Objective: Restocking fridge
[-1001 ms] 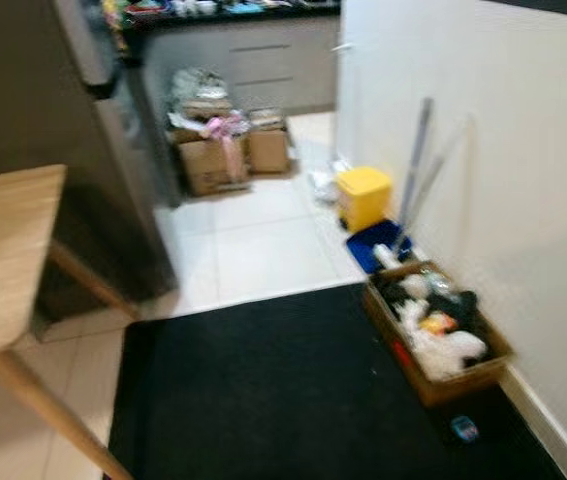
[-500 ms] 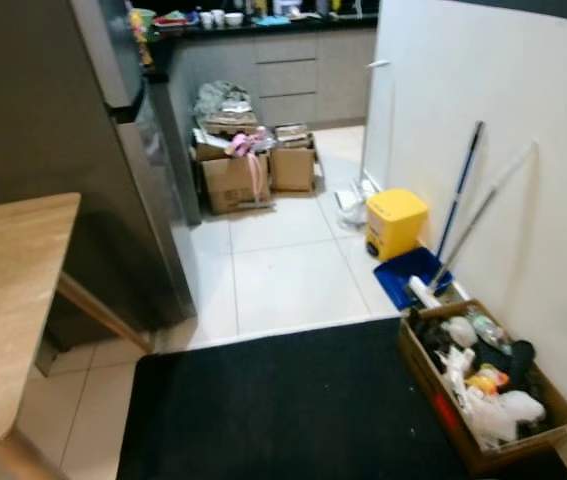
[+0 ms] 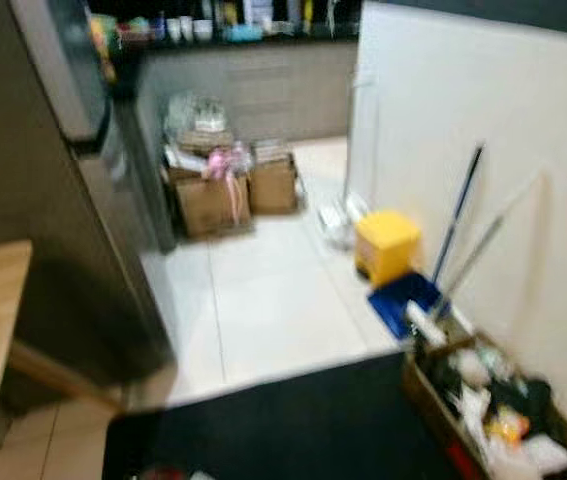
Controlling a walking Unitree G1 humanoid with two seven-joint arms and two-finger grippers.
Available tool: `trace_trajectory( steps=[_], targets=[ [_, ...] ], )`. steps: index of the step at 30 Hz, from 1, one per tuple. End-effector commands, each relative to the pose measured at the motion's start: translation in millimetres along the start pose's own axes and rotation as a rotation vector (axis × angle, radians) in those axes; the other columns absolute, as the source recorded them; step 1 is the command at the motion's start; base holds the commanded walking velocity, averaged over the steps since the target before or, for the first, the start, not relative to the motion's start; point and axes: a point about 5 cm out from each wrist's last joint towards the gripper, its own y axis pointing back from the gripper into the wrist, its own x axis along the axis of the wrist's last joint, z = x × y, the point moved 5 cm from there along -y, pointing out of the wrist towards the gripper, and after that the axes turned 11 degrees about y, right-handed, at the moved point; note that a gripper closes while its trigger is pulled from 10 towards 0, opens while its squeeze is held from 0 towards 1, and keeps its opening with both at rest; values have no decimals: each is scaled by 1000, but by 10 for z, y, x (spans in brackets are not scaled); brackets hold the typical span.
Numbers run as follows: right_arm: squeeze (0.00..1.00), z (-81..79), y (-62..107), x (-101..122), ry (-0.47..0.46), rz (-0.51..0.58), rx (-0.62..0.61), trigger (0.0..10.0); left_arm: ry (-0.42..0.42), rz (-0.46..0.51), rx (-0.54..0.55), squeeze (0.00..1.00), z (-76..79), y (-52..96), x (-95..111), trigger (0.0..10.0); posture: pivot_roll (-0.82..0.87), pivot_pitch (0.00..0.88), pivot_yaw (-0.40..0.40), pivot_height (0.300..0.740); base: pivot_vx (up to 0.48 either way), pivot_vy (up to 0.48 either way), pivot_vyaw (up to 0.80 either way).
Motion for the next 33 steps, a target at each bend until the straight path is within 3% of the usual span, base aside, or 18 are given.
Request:
trace_trajectory(
  steps=[1,25,33],
  targets=[
    [0,-20,16,-116,-11,-28,11,10000,4,-60,-49,0,169,-5,-172,10000,-71,0,20,740,454,0,0],
    [0,-19,21,-113,-26,-13,22,10000,8,-53,-49,0,176,-9,-153,10000,-73,0,22,740,441,0,0],
    [0,-31,21,-105,-24,-7,28,10000,36,-48,-39,0,171,-10,-151,10000,-73,0,22,740,108,0,0]
  ],
)
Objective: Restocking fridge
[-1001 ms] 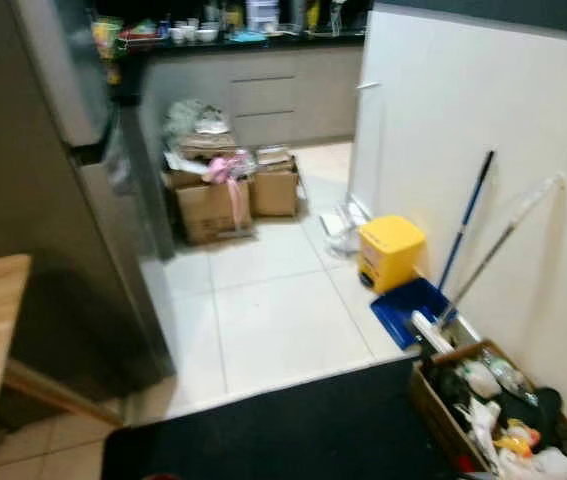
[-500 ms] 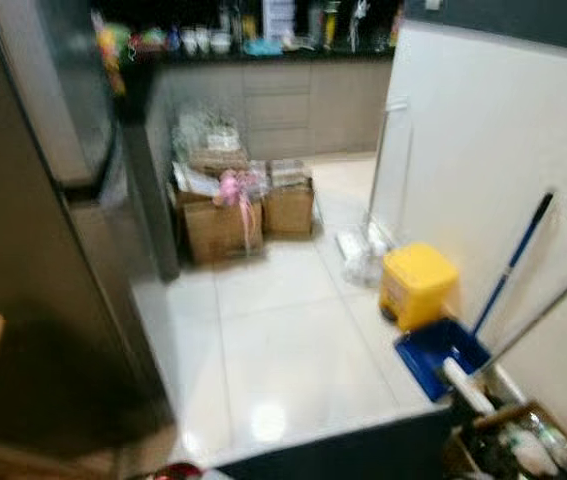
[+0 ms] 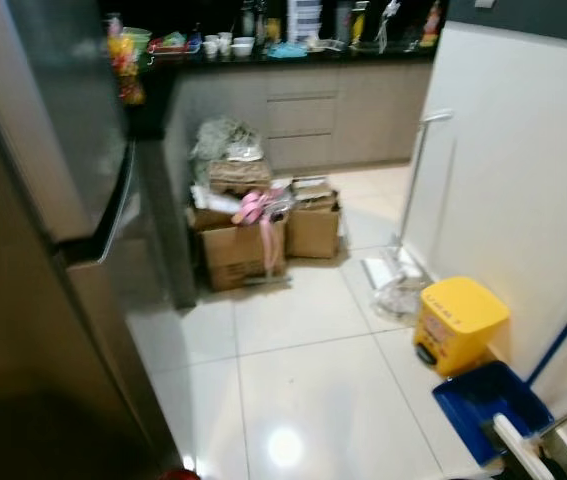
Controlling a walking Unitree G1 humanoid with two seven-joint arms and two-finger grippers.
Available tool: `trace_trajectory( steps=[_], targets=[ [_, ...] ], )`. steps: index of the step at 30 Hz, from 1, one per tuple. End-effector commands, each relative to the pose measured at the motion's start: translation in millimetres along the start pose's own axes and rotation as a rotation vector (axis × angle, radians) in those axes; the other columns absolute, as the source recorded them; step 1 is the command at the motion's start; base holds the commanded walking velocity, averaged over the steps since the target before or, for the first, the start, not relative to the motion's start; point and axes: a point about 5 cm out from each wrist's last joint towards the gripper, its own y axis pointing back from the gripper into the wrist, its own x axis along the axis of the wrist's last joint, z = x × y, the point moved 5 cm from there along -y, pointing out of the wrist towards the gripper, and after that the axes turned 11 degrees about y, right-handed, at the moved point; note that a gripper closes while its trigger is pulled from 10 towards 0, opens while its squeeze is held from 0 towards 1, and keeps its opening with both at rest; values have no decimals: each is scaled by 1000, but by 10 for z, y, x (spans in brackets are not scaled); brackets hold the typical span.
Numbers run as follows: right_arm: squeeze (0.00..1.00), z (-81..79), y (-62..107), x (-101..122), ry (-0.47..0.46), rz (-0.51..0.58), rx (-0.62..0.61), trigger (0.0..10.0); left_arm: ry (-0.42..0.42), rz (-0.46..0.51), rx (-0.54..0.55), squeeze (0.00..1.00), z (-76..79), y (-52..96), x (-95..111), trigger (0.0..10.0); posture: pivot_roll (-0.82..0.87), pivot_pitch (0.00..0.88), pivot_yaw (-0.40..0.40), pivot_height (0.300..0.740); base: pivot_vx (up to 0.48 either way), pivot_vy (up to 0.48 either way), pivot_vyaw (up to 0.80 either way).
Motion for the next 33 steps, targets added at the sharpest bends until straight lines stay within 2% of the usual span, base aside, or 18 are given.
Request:
trace_trajectory(
  steps=[1,9,33],
  targets=[
    [0,66,13,-19,-10,-3,-15,10000,9,-66,-3,0,29,19,-216,10000,-73,0,22,740,0,0,0],
    [0,66,13,-12,-9,1,-10,10000,9,-64,-10,0,37,17,-207,10000,-73,0,22,740,0,0,0],
    [0,-7,14,2,-29,23,43,10000,13,-64,-19,0,42,16,-198,10000,-77,0,24,740,0,0,781]
  ],
)
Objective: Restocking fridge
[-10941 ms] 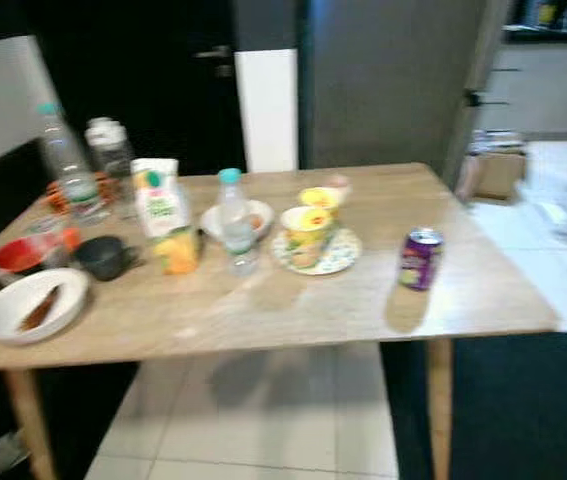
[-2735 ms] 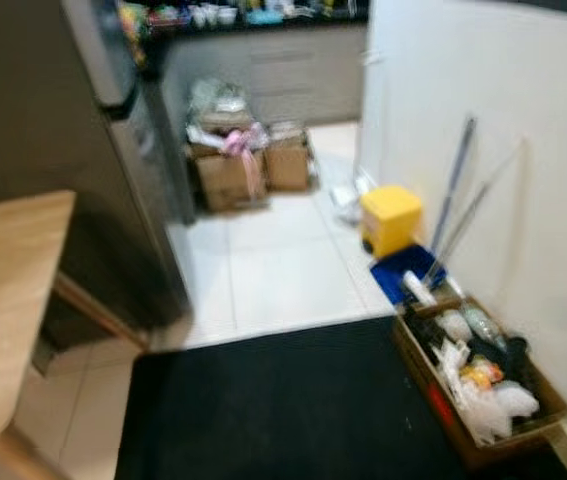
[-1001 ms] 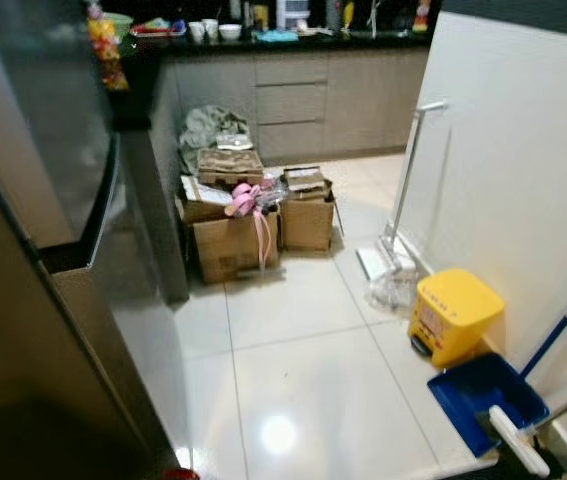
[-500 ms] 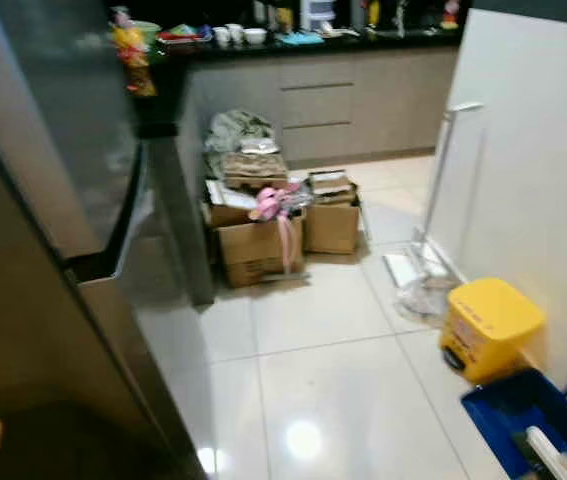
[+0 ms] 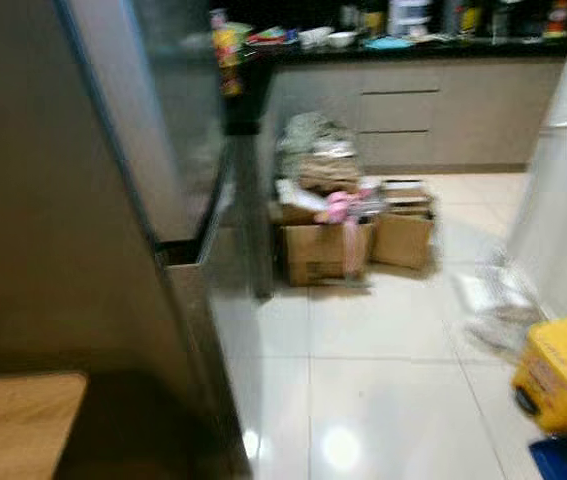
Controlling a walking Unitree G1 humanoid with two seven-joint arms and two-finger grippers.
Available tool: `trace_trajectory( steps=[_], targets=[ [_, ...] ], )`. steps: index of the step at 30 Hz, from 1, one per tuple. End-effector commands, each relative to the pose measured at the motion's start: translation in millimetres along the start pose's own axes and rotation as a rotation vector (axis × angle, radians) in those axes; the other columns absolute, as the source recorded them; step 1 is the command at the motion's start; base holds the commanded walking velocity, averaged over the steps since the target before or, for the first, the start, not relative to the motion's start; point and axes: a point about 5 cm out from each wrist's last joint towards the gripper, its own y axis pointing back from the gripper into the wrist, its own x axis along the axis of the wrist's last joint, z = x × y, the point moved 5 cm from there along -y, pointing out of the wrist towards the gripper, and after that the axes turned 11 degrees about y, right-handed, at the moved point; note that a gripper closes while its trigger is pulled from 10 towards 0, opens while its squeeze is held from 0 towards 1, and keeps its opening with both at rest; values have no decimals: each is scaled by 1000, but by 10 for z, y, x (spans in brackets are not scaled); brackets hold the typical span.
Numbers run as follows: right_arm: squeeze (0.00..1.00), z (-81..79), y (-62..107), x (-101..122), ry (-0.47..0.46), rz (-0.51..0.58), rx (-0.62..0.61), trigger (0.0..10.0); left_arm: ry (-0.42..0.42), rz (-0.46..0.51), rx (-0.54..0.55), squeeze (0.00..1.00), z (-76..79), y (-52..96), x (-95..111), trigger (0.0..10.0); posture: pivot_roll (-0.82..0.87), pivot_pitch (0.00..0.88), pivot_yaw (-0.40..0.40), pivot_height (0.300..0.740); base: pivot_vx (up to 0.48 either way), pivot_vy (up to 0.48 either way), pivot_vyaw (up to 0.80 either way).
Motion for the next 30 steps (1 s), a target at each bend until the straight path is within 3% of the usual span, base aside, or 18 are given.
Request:
trace_trajectory(
  steps=[1,20,30],
  targets=[
    [0,-63,-18,63,-9,23,16,10000,6,-44,-1,0,-9,18,-152,10000,-77,0,24,740,0,0,794],
    [0,-47,-19,82,-21,26,14,10000,2,-51,-12,0,3,19,-166,10000,-78,0,26,740,0,-472,84],
    [0,-120,-22,72,-3,25,55,10000,21,-43,-6,0,1,17,-154,10000,-78,0,26,740,0,-93,796]
  ],
)
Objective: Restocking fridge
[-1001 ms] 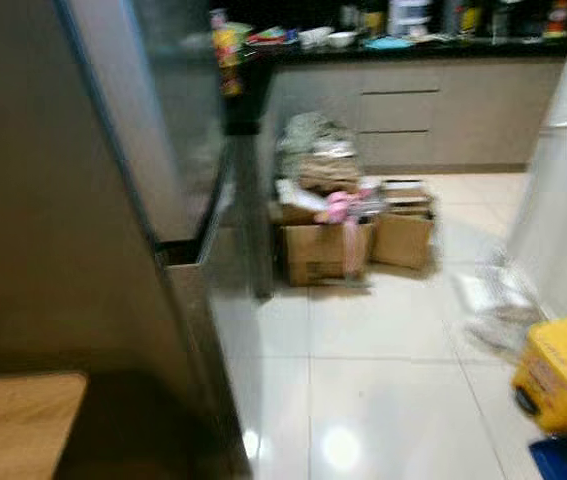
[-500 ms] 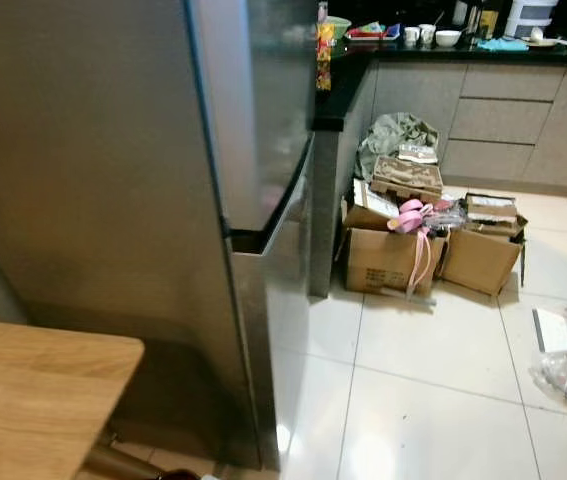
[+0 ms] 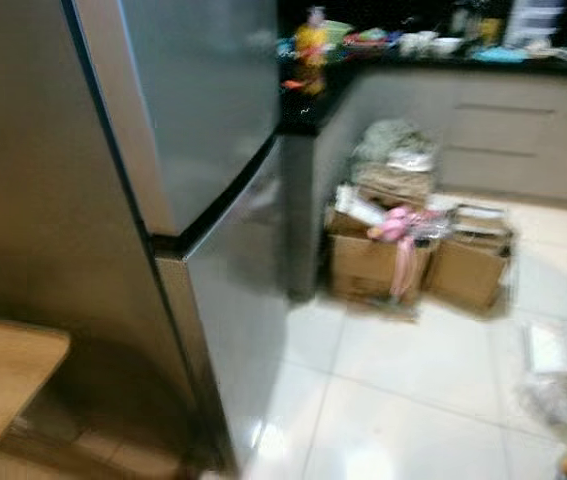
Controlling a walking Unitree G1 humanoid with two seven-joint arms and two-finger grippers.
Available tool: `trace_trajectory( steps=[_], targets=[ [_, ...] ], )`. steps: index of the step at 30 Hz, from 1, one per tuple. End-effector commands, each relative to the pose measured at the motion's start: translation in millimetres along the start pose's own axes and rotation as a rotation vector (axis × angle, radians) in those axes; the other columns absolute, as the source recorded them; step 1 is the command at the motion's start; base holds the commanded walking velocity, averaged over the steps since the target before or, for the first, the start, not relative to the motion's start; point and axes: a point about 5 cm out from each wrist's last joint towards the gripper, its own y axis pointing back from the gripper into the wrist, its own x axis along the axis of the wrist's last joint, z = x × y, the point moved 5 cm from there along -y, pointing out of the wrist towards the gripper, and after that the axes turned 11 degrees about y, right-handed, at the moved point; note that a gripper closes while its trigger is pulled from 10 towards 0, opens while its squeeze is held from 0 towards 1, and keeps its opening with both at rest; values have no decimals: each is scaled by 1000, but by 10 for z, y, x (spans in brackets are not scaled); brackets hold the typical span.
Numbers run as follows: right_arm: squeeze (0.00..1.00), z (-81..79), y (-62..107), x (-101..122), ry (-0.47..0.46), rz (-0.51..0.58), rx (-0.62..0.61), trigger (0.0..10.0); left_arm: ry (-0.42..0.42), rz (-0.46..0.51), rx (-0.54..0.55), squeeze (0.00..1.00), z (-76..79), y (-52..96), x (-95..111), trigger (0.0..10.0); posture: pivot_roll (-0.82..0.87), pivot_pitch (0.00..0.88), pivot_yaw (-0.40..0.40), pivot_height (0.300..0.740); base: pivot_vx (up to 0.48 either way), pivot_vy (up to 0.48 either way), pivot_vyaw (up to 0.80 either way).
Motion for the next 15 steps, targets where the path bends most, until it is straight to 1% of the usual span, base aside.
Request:
trace_trajectory(
  steps=[1,15],
  targets=[
    [0,-57,-12,13,2,6,15,10000,10,-53,8,0,-21,21,-175,10000,-78,0,26,740,0,0,800],
    [0,-73,-9,2,5,5,33,10000,12,-49,6,0,-15,18,-157,10000,-78,0,26,740,0,0,800]
  ],
)
